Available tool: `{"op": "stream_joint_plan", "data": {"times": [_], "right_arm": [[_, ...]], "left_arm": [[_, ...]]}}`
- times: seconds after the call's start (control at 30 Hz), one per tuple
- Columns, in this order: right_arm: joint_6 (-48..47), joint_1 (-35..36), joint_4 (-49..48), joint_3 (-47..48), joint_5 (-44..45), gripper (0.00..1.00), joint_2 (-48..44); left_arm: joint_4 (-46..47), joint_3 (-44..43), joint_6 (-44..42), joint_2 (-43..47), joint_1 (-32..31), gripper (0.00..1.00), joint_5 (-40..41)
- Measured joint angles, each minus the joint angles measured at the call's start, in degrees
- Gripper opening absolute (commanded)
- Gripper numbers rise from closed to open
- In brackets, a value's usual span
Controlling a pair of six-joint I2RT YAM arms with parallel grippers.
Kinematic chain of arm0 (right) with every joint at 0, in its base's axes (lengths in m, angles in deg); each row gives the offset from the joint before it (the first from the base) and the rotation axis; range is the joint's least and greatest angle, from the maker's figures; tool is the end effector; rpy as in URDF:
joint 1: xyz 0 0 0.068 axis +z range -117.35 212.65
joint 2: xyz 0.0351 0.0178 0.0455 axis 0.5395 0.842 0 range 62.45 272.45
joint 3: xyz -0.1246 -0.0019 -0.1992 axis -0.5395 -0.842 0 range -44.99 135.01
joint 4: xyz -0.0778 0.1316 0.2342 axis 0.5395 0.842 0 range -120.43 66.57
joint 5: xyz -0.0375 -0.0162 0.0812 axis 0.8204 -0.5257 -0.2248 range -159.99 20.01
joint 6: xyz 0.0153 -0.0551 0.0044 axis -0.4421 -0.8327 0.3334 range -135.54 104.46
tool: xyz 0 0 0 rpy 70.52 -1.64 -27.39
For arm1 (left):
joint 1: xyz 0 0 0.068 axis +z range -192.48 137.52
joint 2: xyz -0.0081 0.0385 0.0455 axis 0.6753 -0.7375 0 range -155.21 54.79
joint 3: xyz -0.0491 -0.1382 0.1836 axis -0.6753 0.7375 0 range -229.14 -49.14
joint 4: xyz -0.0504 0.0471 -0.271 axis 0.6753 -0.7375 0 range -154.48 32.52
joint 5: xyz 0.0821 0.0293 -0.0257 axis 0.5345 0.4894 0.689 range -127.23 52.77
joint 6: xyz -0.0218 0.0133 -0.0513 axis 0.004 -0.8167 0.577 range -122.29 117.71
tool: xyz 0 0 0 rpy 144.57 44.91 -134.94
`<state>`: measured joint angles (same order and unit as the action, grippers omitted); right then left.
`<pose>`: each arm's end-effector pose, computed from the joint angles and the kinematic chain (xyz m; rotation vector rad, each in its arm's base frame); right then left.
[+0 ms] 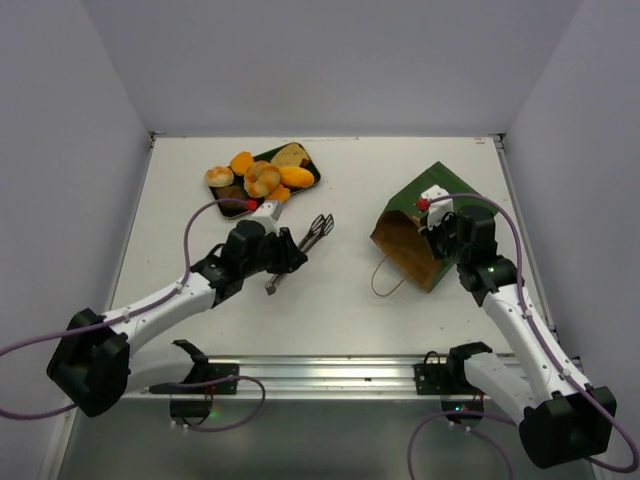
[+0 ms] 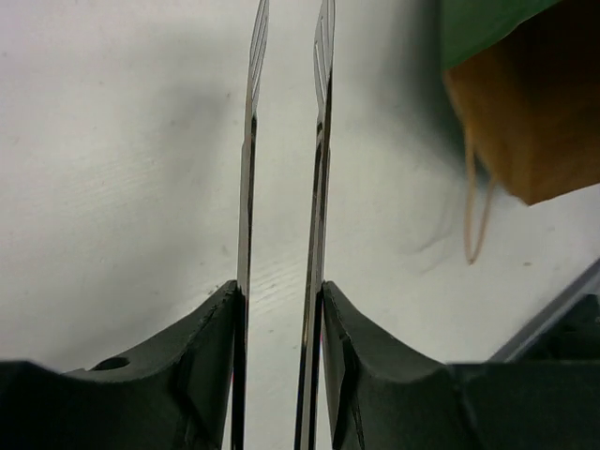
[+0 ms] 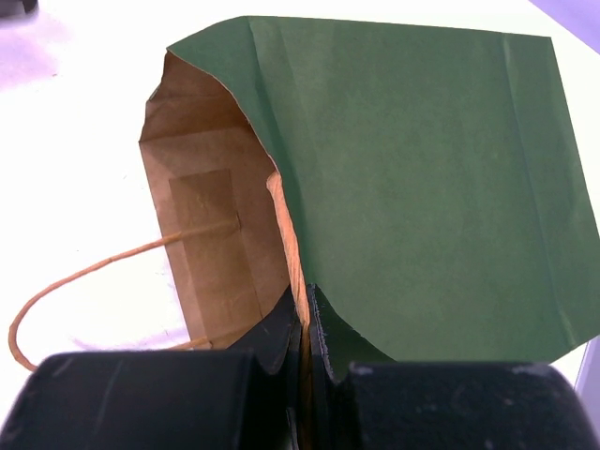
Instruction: Take the fake bread out of the paper bag
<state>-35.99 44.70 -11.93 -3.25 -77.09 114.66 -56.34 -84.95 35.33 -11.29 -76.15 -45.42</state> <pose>0.2464 0.0578 0.2467 -0.6524 1.9671 0.0386 0.2358 -0.1640 0.1820 0.0166 2.2034 -0.8819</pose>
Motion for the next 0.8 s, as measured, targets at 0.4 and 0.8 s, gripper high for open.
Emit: {"op": "stream_joint_plan", "data": {"times": [0.4,0.8], "right_arm": [[0.04,-3.13,0.42,0.0,-1.38,0.0,0.0],[-1.11,-3.45,8.26,8.9,-4.92,0.0,0.11]], "left_arm": [[-0.79,0.37,-8.44,-11.58,-12.35,0.47,25.03],[4.63,4.85,-11.3,-16.85,-12.5,0.59,27.89]]}}
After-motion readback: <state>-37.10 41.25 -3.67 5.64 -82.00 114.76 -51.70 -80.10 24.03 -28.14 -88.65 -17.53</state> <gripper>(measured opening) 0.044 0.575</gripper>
